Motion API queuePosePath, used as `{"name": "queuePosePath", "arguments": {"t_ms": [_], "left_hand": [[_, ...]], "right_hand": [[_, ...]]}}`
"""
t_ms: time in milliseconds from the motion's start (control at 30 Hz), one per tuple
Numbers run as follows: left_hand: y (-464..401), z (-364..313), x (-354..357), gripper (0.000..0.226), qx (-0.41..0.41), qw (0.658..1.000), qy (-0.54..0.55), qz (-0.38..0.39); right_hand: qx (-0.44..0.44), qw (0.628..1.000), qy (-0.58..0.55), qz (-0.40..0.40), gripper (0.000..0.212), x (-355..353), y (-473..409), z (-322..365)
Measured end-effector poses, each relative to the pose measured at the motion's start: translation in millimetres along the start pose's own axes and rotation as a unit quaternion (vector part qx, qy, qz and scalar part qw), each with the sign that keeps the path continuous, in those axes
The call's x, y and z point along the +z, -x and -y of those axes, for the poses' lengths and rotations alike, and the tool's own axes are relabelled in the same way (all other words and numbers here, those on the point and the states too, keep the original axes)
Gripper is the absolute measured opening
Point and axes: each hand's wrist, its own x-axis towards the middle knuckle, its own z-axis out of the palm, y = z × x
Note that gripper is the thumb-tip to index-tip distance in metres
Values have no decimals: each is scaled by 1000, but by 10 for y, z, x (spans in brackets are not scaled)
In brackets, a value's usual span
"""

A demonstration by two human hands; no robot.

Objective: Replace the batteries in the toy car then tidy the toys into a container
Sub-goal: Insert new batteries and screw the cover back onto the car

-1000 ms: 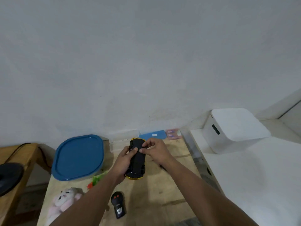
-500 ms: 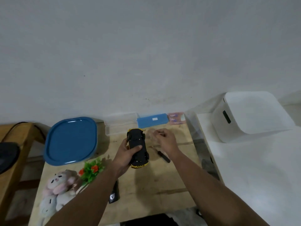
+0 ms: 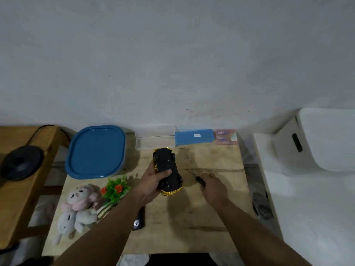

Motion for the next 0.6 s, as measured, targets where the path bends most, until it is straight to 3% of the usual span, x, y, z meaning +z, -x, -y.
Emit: {"name": "queuePosePath", "arguments": {"t_ms": [167, 300, 467, 600], "left_hand": [[72, -63, -78, 55, -8, 1000, 13, -7], [185, -170, -74, 53, 9, 1000, -2, -5], [340, -336, -1, 45, 58, 997, -47, -34], [419, -497, 93, 34, 110, 991, -62, -40]], "right_hand": [[50, 991, -115, 46, 12, -180, -87, 98], [80, 963, -258, 12, 10, -464, -61, 242], [1, 904, -427, -20, 22, -1091, 180, 626], [-92, 911, -399, -47, 29, -1456, 357, 888]]}}
